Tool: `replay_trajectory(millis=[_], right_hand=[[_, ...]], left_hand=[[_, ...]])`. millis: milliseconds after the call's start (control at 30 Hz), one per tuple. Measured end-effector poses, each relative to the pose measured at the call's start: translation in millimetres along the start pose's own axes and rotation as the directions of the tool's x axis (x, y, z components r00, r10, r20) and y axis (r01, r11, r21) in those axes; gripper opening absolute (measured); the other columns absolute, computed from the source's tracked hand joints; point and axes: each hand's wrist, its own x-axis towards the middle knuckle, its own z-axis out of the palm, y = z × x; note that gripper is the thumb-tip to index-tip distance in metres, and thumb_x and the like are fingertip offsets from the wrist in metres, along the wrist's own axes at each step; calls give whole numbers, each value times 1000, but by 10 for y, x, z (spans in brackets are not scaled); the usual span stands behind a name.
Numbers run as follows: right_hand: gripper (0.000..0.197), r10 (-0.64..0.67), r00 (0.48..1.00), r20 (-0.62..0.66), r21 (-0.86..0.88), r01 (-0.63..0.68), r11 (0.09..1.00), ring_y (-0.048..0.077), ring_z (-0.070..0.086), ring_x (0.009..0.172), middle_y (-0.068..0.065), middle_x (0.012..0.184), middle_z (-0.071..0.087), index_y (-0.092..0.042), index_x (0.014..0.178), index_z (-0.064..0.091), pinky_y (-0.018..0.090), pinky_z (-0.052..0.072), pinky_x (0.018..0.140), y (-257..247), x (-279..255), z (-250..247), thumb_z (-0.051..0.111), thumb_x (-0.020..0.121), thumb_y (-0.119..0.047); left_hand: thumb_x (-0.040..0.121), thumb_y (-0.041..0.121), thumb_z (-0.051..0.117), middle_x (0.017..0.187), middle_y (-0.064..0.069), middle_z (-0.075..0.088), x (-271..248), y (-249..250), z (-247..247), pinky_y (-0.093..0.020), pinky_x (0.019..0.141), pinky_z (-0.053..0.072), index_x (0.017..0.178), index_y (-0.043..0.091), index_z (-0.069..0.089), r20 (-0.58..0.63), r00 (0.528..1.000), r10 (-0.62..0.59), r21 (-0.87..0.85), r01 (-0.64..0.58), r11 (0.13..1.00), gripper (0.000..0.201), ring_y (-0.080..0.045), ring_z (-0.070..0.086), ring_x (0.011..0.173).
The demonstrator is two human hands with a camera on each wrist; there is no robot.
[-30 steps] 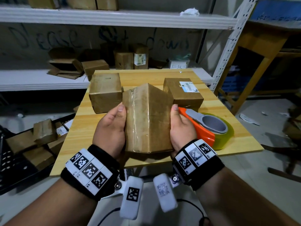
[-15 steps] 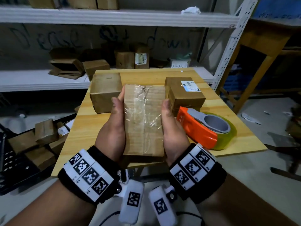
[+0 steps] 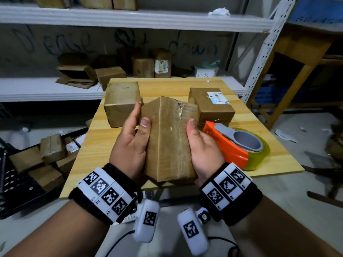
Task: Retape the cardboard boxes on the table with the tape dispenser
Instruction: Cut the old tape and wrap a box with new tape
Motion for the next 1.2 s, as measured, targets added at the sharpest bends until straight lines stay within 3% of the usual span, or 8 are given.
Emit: replay_trajectory(millis=[267, 433, 600, 767, 867, 1000, 1100, 1200], right_hand=[[118, 20, 998, -65, 14, -19, 1000, 54, 67, 101, 36, 109, 66, -1, 104, 65, 69, 57, 88, 28, 72, -51, 45, 56, -107], [94, -44, 990, -137, -81, 33, 996, 37, 75, 86, 20, 88, 77, -1, 90, 71, 49, 62, 84, 17, 104, -151, 40, 77, -89], [77, -85, 978, -189, -150, 56, 987, 22, 67, 68, 14, 74, 75, -1, 81, 72, 19, 49, 58, 4, 163, -266, 45, 92, -71], [48, -25, 950, -311, -38, 14, 999, 13, 70, 75, 0, 80, 76, -10, 96, 73, 29, 56, 73, -30, 259, -292, 67, 92, -57], [44, 17, 953, -302, 12, -14, 1000, 16, 73, 85, -3, 87, 77, -16, 98, 72, 36, 60, 85, -33, 291, -260, 66, 91, -60], [39, -14, 957, -291, 66, 35, 997, 4, 72, 77, -6, 86, 76, -13, 108, 70, 28, 60, 78, -24, 249, -169, 68, 95, -49], [34, -24, 976, -215, 55, 37, 998, 8, 73, 94, -8, 99, 78, -24, 114, 70, 43, 60, 94, -20, 184, -116, 69, 93, -51], [61, -49, 996, -73, 111, 57, 992, 11, 73, 108, -4, 120, 74, -43, 131, 58, 46, 60, 96, 17, 144, -106, 77, 76, -65]], left_hand=[[106, 25, 54, 143, 14, 60, 35, -108, -41, -10, 98, 48, 156, 22, 44, -111, 993, -37, 13, 39, 999, 51, 9, 58, 124], [106, 23, 56, 124, 12, 74, 1, -195, -31, -20, 95, 54, 144, 15, 61, -215, 975, -57, -24, 53, 998, 39, -3, 67, 118], [105, 16, 59, 115, 23, 73, 26, -134, -22, -10, 85, 52, 138, 24, 64, -216, 975, -45, 11, 49, 999, 34, 9, 66, 109], [104, 23, 61, 126, 18, 71, 50, -173, -58, -41, 103, 55, 129, 35, 71, -170, 984, -58, 63, 70, 996, 30, -2, 64, 119], [94, 54, 61, 132, 9, 66, 66, -204, -46, -48, 112, 47, 122, 35, 75, -115, 990, -86, 139, 101, 985, 36, -10, 60, 126], [73, 85, 69, 141, -10, 63, 98, -275, -27, -58, 112, 45, 110, 38, 77, 2, 948, -317, -108, 316, 943, 60, -32, 58, 134], [71, 81, 74, 135, -10, 66, 143, -228, -59, -57, 107, 49, 117, 28, 77, 11, 905, -424, -141, 421, 896, 70, -32, 64, 126], [95, 46, 69, 100, 0, 78, 163, -165, -65, -33, 80, 58, 110, 19, 79, -10, 904, -428, -103, 425, 899, 33, -15, 72, 95]])
